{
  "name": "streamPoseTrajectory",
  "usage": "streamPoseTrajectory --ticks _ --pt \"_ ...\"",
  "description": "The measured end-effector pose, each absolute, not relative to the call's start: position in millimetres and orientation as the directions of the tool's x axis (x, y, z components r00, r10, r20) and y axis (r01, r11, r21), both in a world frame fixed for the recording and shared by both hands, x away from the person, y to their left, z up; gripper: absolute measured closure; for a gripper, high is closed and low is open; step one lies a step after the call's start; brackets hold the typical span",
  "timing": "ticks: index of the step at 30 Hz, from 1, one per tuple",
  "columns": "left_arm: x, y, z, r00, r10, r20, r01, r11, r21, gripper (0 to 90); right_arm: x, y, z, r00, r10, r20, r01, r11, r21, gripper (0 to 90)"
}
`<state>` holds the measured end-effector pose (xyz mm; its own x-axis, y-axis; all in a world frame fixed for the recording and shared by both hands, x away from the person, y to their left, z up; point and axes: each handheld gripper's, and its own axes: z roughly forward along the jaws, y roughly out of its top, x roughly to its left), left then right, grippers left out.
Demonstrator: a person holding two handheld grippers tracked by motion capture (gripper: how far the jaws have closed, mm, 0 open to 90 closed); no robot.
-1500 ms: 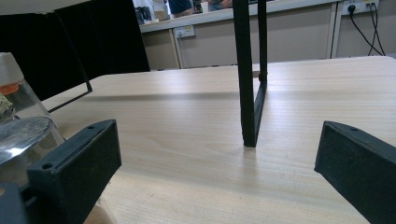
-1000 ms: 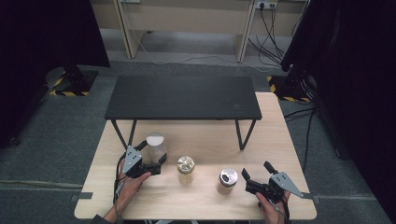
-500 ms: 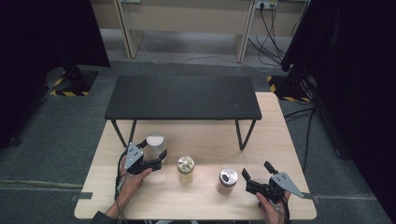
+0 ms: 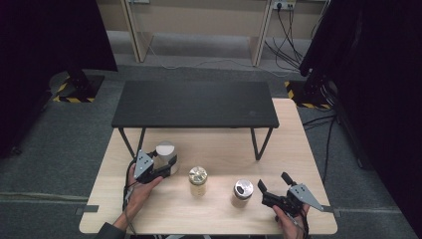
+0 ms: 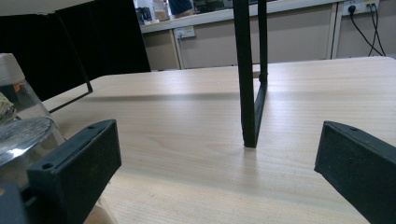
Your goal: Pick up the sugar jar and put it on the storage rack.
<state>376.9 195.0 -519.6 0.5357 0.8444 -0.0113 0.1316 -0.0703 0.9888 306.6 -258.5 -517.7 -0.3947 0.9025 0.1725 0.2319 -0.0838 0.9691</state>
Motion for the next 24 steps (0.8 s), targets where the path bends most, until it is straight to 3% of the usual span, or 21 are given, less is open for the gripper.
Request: streamPoseTrajectory --ticks 8,24 --pt "375 193 -517 0.523 0.852 0.017 0.123 -0.095 0.988 34.8 306 -259 -518 -0.394 0.902 0.175 0.231 -0.087 0.969 0.5" --pt "367 199 -496 0.529 0.848 -0.016 0.136 -0.066 0.988 34.8 306 -260 -517 -0.391 0.903 0.177 0.230 -0.091 0.969 0.5"
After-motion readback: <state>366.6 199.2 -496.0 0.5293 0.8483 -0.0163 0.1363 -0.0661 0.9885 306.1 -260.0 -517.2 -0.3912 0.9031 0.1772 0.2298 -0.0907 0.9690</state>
